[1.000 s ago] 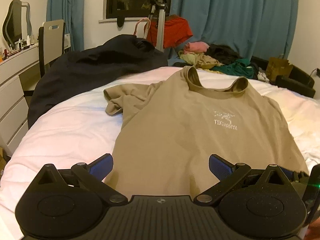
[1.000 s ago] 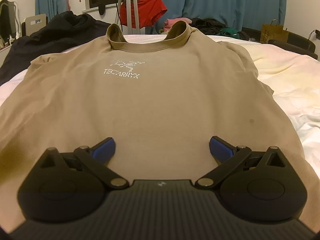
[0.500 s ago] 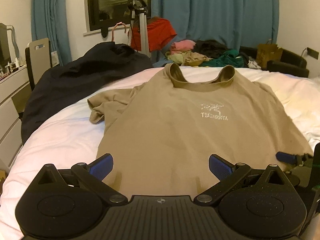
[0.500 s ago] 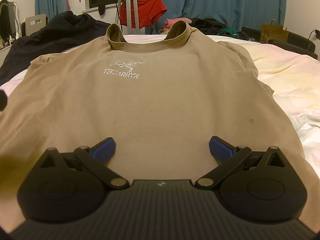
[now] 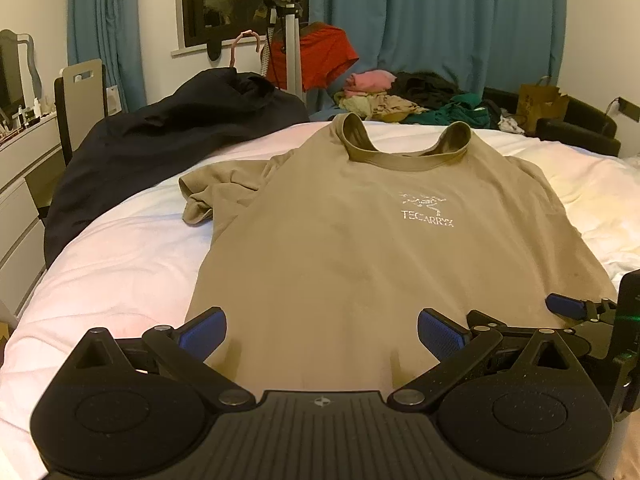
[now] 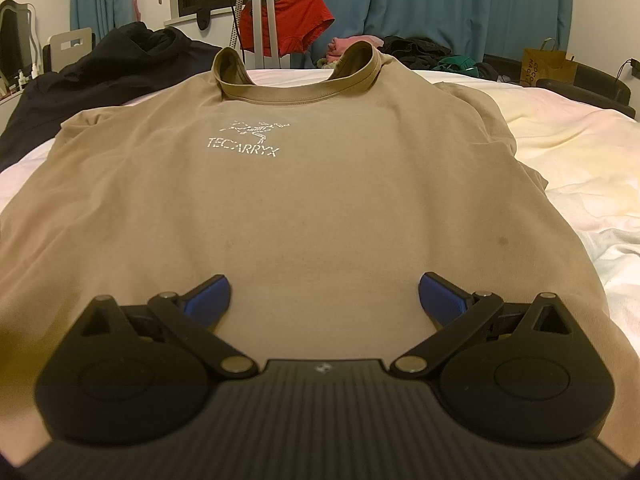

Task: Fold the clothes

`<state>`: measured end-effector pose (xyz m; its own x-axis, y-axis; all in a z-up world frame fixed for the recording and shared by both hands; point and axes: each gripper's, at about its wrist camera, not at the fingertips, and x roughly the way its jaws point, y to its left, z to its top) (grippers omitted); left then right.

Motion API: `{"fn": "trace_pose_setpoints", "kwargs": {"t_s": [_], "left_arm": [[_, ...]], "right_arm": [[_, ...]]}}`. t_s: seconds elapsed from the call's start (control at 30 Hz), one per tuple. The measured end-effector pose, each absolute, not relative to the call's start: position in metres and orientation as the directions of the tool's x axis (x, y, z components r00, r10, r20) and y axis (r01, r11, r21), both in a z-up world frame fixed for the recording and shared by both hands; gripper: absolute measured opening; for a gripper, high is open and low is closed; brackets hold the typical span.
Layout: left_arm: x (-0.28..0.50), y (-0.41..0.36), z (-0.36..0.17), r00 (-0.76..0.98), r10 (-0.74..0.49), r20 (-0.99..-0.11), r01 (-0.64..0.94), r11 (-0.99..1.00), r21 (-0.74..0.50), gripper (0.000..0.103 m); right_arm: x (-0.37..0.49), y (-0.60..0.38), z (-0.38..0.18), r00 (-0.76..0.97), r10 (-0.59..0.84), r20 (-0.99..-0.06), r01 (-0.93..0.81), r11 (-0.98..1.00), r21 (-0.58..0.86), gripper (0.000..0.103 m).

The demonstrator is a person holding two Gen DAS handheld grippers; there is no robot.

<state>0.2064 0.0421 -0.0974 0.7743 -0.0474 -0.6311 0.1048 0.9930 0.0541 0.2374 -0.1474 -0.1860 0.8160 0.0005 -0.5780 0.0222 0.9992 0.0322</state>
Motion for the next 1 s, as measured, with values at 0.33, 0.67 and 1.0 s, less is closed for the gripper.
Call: {"fn": "trace_pose_setpoints", "kwargs": {"t_s": [0.33, 0.67, 1.0], "left_arm": [[0.206, 0.048, -0.097, 0.773, -0.034, -0.634, 0.090, 0.994, 0.057, 0.103], [0.195, 0.047, -0.095, 0.778, -0.048, -0.627, 0.168, 0.977, 0.133, 0.103], [0.197, 0.059, -0.087, 0.773, -0.081, -0.629, 0.154, 0.986, 0.061, 0.103]], "right_arm": [[0.237, -0.149, -0.186, 0.816, 0.001, -0.578, 0.021, 0.999, 0.031, 0.103], [0.237, -0.150, -0.186, 0.815, 0.001, -0.579, 0.020, 0.999, 0.030, 0.103], [0.237, -0.152, -0.186, 0.815, 0.000, -0.579, 0.019, 0.999, 0.027, 0.103]]}}
